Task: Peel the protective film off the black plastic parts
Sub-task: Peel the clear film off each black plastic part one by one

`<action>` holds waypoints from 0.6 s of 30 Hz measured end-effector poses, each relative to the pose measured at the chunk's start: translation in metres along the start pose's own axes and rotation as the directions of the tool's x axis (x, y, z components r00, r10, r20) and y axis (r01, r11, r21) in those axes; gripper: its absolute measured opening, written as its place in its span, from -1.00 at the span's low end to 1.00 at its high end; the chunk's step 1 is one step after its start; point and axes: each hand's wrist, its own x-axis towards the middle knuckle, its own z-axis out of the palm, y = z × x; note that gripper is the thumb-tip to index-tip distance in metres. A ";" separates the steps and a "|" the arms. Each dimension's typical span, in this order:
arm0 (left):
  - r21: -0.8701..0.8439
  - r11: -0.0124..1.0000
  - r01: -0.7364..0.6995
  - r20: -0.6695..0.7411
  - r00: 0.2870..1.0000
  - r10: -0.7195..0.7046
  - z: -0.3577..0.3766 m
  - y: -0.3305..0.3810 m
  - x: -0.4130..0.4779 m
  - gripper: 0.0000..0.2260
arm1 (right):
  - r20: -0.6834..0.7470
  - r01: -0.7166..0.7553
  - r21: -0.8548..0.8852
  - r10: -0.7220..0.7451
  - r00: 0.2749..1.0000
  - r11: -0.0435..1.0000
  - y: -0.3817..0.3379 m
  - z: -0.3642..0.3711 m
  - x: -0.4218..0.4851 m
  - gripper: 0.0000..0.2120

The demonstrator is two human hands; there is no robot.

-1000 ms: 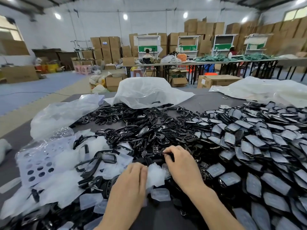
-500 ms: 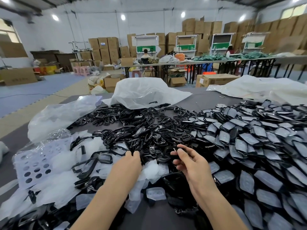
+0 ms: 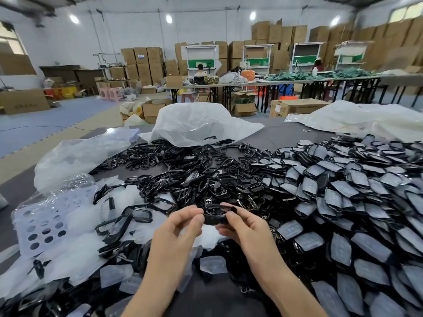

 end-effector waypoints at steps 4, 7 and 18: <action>0.030 0.998 -0.047 -0.010 0.999 0.048 0.001 -0.008 -0.001 -0.91 | 0.125 0.005 -0.023 -0.002 0.992 1.000 0.002 0.008 -0.006 -0.76; 0.134 0.982 -0.131 -0.020 0.991 0.135 0.000 -0.012 -0.003 -0.79 | 0.165 -0.003 -0.017 0.005 0.986 1.000 0.002 0.009 -0.008 -0.76; 0.241 0.948 -0.207 0.065 0.978 0.197 -0.006 -0.016 -0.004 -0.71 | 0.240 0.009 -0.062 0.006 0.971 0.998 0.001 0.008 -0.012 -0.77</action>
